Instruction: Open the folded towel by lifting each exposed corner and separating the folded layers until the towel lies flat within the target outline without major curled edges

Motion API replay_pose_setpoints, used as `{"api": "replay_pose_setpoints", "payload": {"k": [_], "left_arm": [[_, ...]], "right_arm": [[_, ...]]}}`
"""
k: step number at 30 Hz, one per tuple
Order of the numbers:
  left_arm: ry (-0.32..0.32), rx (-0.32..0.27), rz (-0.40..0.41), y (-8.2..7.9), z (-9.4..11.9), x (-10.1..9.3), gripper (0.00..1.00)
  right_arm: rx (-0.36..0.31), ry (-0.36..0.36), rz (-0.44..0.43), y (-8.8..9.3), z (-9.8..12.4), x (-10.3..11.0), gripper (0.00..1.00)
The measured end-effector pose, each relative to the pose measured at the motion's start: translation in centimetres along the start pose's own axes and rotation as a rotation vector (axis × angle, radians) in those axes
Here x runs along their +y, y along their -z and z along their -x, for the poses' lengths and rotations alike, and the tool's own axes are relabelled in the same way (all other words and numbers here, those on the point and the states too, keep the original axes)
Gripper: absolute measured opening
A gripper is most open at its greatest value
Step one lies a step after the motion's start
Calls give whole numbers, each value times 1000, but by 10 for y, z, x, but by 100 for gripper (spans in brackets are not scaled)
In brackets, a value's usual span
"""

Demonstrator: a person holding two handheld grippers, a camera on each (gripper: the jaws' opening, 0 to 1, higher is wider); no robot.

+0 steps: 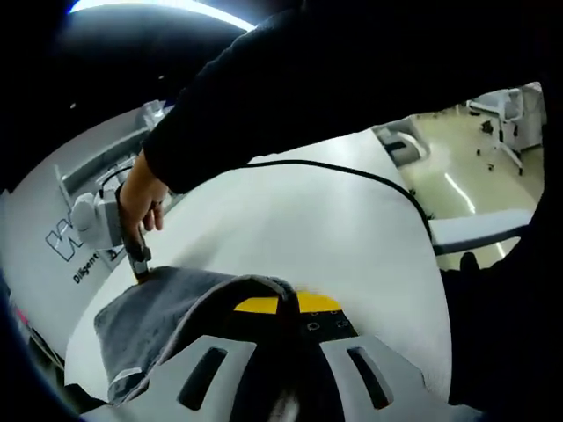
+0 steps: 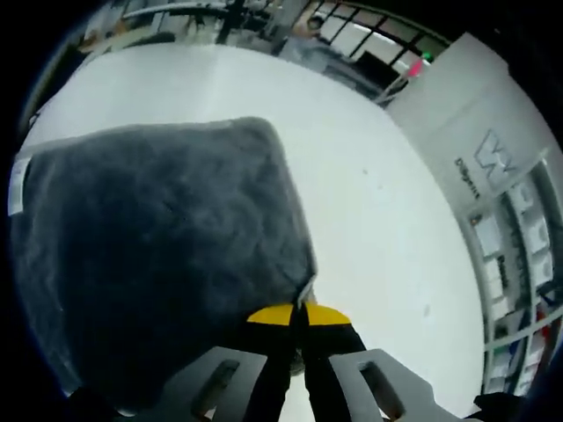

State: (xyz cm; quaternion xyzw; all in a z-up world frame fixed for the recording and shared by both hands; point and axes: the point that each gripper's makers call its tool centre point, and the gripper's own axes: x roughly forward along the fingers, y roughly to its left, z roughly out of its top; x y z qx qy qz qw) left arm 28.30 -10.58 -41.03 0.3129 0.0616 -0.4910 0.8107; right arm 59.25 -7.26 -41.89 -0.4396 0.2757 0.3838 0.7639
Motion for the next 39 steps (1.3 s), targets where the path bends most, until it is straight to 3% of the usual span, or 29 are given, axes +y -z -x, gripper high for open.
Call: {"api": "replay_pose_setpoints", "payload": {"k": [6,14,39], "left_arm": [[2,0,-2,0,-1,0,2],[4,-3,3,-3,-6,0,2],[16,-8,2,-8,-22,4,2]], "right_arm": [[3,2,-22,0,0,0,0],[86,44,89,-2,-3,-1,0],[61,16,33,-3,-9,-11,0]]}}
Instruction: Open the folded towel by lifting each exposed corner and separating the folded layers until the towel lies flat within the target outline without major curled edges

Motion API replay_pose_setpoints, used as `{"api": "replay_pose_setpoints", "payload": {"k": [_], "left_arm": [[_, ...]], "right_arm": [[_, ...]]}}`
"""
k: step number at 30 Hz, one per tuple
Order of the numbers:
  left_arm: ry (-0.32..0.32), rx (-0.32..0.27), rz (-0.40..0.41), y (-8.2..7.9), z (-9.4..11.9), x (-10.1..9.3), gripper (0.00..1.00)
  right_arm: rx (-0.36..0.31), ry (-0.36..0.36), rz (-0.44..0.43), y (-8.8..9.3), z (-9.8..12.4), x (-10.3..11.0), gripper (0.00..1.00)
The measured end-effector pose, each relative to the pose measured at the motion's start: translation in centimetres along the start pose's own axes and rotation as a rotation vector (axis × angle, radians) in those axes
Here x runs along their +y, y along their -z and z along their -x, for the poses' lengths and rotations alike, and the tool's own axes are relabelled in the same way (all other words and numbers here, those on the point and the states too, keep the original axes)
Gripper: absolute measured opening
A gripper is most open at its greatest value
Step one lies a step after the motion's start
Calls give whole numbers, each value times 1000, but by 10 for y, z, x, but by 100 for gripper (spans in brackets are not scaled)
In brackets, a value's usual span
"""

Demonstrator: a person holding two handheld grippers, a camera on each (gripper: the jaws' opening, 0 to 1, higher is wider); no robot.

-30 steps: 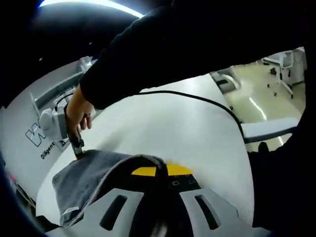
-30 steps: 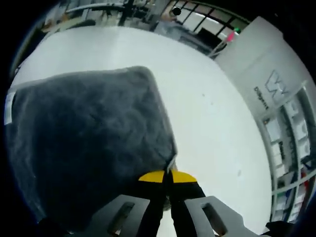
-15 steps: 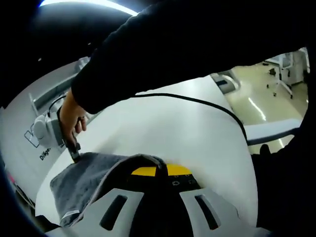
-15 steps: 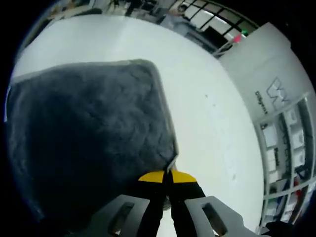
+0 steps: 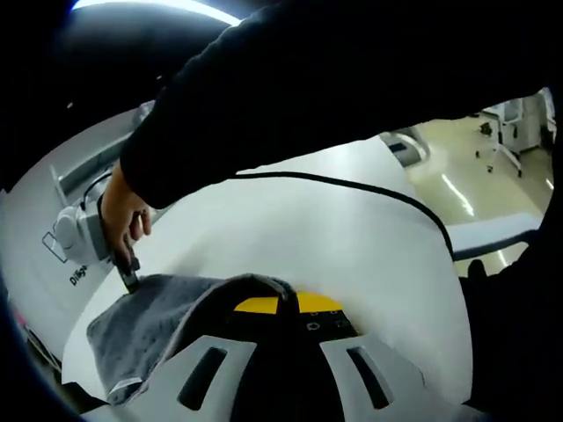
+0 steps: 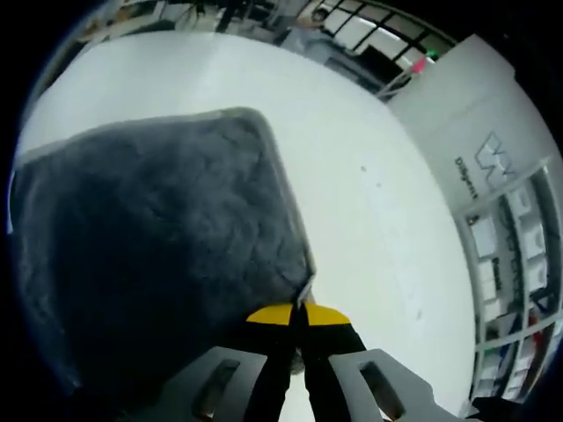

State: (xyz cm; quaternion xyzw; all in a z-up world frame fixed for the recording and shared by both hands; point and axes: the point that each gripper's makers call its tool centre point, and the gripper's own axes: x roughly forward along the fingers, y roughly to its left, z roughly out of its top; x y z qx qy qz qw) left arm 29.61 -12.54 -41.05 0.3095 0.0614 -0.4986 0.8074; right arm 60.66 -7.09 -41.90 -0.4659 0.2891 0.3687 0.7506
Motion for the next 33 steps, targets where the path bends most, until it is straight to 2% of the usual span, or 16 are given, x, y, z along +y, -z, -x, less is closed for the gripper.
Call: {"api": "replay_pose_setpoints", "payload": {"k": [10,14,16,21,24,29,33], "left_arm": [[7,-6,21,-1,1,0,3],[34,-35,40,-4,7,-4,9],[59,-65,61,-7,13,-8,12],[74,-83,73,-13,31,-15,21],[103,-106,69,-21,43,-20,21],[98,-157,132,-34,63,-12,24],[74,-157,132,-32,71,-2,25]], "right_arm": [[0,7,2,0,1,2,0],[-15,1,-14,0,1,1,0],[-40,-9,-31,1,2,0,0],[-68,-1,-32,0,2,0,0],[-77,-1,-38,0,1,-1,0],[-82,-2,-49,-1,-1,-6,0],[-68,11,-66,-1,-1,-8,0]]}}
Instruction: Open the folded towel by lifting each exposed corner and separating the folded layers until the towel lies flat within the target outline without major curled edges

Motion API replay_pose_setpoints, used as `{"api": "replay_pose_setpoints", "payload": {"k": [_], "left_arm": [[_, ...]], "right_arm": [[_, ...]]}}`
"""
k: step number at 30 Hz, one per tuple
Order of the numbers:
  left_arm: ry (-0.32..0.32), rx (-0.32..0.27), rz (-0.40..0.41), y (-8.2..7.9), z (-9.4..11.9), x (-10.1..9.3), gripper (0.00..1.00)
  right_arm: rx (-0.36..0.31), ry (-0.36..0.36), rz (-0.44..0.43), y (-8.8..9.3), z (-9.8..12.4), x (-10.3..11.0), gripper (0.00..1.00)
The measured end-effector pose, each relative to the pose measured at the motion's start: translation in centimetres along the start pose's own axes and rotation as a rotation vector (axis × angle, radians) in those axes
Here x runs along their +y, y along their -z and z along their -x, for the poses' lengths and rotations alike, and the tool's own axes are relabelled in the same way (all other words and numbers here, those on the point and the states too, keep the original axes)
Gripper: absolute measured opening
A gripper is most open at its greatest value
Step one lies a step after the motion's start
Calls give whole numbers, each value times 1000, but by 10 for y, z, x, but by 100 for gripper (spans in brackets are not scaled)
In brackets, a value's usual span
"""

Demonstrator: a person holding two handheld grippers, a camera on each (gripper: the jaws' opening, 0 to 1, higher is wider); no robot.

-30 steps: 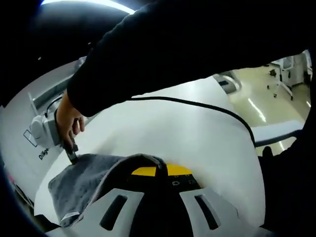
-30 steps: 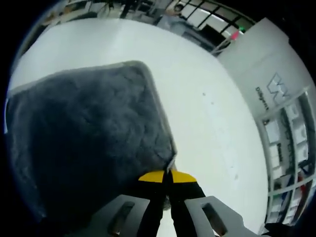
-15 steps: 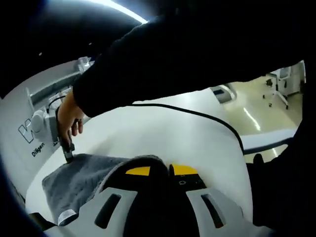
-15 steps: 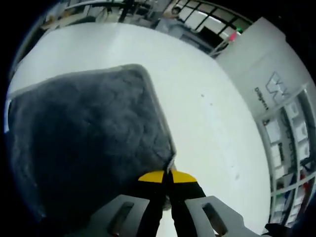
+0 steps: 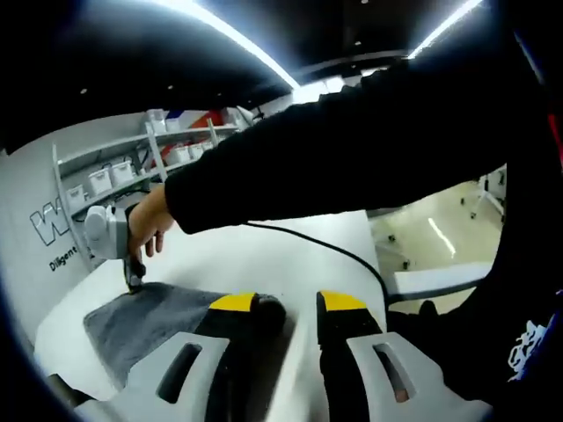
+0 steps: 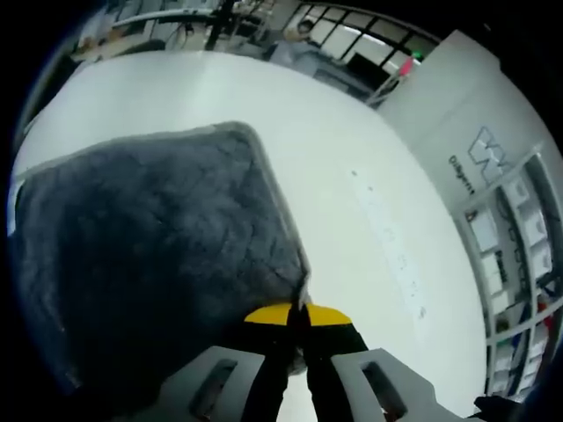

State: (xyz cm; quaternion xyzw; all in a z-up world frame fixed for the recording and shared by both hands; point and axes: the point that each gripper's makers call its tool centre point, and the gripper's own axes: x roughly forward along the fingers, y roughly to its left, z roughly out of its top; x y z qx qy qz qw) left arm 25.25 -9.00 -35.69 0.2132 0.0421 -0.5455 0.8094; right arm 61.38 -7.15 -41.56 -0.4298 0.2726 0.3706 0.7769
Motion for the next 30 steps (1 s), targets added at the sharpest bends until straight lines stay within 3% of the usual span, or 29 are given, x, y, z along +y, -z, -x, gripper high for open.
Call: {"api": "replay_pose_setpoints", "payload": {"k": [8,14,16,20,22,24,26,29,30], "left_arm": [[-13,-17,44,0,13,14,24],[-111,-47,129,5,35,53,25],[-133,-69,178,5,41,68,32],[-239,-135,282,7,59,102,64],[-291,-143,285,10,69,115,79],[-332,-139,294,11,76,124,94],[-358,-140,300,12,82,132,100],[-371,-144,309,13,88,138,100],[-374,-155,316,12,90,141,100]], "right_arm": [[-9,31,13,-4,7,-12,11],[-108,88,-45,-23,27,-19,29],[-141,121,-79,-29,36,-25,39],[-224,152,-196,-39,59,-31,47],[-251,168,-245,-39,68,-30,58],[-255,195,-237,-38,77,-27,74],[-243,265,-232,-33,89,-28,94],[-239,296,-265,-30,106,-22,100],[-266,316,-282,-32,116,-21,100]]}}
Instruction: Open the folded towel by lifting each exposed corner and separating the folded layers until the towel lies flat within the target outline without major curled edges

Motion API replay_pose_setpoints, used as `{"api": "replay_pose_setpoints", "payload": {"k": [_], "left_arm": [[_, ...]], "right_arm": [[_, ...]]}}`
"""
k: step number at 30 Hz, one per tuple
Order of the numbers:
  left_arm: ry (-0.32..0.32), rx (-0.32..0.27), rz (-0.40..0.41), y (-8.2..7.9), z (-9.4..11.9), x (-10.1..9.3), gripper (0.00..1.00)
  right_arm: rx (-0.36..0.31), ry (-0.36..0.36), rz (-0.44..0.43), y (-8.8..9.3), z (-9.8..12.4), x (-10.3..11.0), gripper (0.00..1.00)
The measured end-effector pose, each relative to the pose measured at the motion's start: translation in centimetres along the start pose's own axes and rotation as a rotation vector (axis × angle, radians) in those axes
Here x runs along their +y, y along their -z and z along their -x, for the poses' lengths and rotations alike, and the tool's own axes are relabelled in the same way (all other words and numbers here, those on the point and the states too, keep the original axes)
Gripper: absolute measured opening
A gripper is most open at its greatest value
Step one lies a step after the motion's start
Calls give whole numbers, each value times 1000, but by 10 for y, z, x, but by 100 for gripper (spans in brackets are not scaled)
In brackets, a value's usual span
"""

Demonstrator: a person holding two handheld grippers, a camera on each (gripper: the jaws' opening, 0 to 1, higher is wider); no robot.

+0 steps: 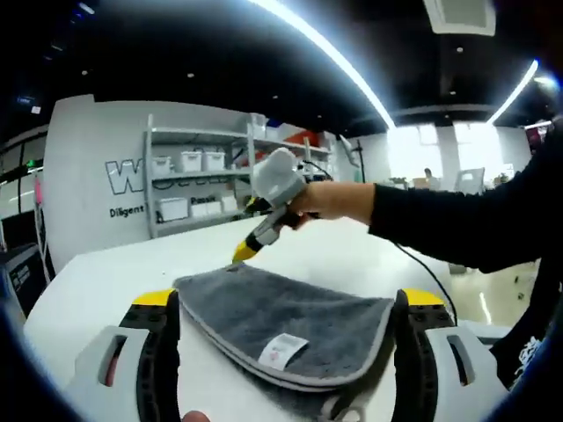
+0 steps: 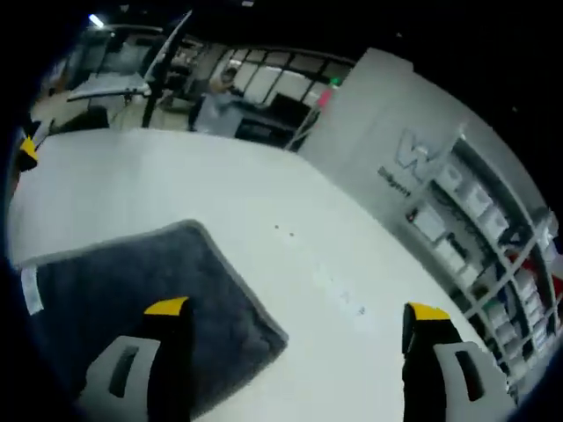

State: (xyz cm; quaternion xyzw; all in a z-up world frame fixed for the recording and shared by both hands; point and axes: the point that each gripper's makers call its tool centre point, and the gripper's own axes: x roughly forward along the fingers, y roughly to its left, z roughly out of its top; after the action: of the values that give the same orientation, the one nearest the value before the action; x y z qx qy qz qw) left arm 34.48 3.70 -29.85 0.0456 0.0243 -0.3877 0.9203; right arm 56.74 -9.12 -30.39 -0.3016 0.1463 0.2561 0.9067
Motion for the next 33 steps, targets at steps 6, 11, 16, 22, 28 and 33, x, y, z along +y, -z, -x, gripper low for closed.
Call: {"api": "replay_pose_setpoints", "payload": {"k": [6,11,16,22,28,33], "left_arm": [[4,-26,46,-6,4,8,100],[-28,-33,60,-10,9,23,100],[-54,-42,55,-14,18,35,100],[-28,-76,37,-22,26,27,100],[-38,-70,1,-18,33,27,100],[-24,-95,-1,-21,37,27,98]], "right_arm": [[-124,39,-76,-24,48,0,100],[-219,79,-170,-21,90,4,100],[-275,109,-215,-12,127,21,100],[-303,134,-198,-8,157,46,100],[-290,114,-195,12,178,78,100],[-304,109,-207,18,199,91,100]]}}
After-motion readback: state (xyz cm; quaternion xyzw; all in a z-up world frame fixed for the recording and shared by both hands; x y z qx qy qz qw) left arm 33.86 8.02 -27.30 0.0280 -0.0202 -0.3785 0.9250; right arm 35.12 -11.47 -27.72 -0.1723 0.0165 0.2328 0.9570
